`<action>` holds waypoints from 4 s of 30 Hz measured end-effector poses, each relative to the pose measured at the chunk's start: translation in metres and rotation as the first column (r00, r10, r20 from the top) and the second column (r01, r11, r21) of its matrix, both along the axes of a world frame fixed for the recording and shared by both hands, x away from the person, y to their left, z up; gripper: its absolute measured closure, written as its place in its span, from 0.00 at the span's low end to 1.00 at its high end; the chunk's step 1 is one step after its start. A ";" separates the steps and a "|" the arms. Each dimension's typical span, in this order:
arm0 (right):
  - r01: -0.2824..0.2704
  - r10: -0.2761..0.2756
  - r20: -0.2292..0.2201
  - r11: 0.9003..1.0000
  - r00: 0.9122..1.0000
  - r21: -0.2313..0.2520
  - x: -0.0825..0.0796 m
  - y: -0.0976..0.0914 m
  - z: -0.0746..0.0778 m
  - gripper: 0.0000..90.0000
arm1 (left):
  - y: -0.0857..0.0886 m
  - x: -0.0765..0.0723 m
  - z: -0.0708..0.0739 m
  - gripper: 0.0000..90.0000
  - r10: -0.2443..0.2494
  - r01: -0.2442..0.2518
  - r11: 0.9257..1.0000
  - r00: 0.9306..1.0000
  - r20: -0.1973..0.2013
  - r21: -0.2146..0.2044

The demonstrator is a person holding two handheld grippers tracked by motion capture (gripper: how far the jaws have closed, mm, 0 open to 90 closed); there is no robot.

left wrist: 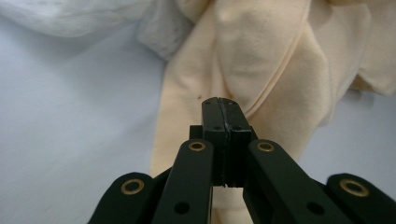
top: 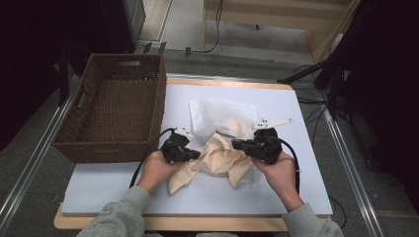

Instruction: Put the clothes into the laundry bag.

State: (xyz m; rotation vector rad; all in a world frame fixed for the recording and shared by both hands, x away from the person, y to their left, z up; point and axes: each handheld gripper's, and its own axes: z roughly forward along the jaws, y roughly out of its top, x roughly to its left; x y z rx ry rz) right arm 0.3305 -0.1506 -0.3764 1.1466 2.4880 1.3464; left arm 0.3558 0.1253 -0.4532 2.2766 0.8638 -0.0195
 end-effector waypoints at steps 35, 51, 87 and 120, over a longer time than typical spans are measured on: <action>0.046 -0.046 -0.009 0.999 0.999 -0.021 0.002 -0.013 -0.003 0.98 | -0.013 0.021 0.036 1.00 -0.014 0.020 0.997 0.997 0.073 -0.078; 0.050 -0.050 -0.008 0.999 0.999 -0.020 0.005 -0.011 -0.002 0.98 | -0.069 0.014 0.025 1.00 -0.074 0.081 0.993 0.994 0.078 -0.087; 0.111 -0.111 -0.021 0.994 0.994 -0.025 0.001 -0.030 -0.004 0.99 | -0.084 0.036 0.046 1.00 -0.018 0.023 0.998 0.997 0.072 -0.064; 0.075 -0.076 -0.024 0.996 0.997 -0.048 0.013 -0.016 -0.008 0.99 | -0.082 -0.007 -0.007 1.00 0.039 -0.038 0.998 0.999 0.028 -0.045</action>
